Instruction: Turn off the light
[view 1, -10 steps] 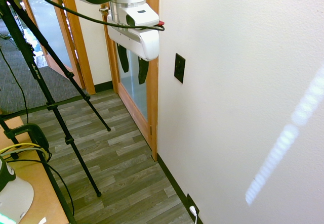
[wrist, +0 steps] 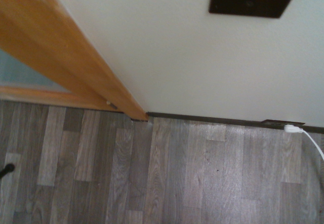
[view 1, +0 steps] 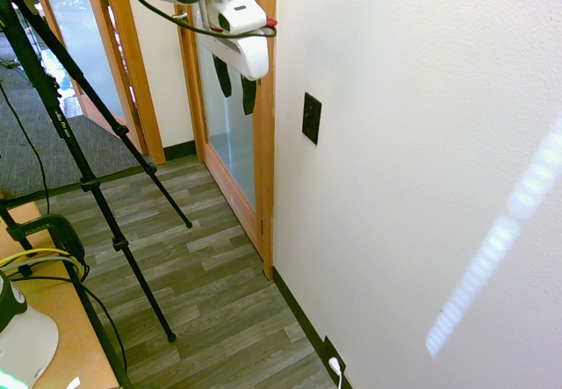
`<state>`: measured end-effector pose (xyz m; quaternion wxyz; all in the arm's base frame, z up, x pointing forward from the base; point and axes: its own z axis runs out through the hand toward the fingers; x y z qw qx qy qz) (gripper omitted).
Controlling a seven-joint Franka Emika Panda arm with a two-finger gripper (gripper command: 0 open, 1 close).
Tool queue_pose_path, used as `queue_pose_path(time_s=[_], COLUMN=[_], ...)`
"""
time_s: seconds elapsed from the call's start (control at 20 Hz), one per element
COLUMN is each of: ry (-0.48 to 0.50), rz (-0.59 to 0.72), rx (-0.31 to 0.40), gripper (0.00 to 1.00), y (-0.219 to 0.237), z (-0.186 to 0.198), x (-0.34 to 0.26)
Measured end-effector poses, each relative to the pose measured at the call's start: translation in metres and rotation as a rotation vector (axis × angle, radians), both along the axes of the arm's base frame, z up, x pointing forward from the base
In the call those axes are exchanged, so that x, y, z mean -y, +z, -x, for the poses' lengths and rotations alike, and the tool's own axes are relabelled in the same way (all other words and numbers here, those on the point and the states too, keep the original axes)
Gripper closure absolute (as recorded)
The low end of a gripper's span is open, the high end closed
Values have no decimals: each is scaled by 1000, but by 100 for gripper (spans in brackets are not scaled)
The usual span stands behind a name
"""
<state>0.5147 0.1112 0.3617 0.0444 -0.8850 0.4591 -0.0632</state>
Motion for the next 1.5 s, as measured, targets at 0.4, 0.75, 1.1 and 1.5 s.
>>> queue_pose_path(time_s=[0.4,0.75,1.1,1.5], ry=[-207,-294,-304,-299], rz=[9,151,149,141], rx=[115,246,276,293], gripper=[0,100,100,100], y=[-60,-59,-62,-57], z=[-84,-84,-86,-94], x=[22,27,27,21])
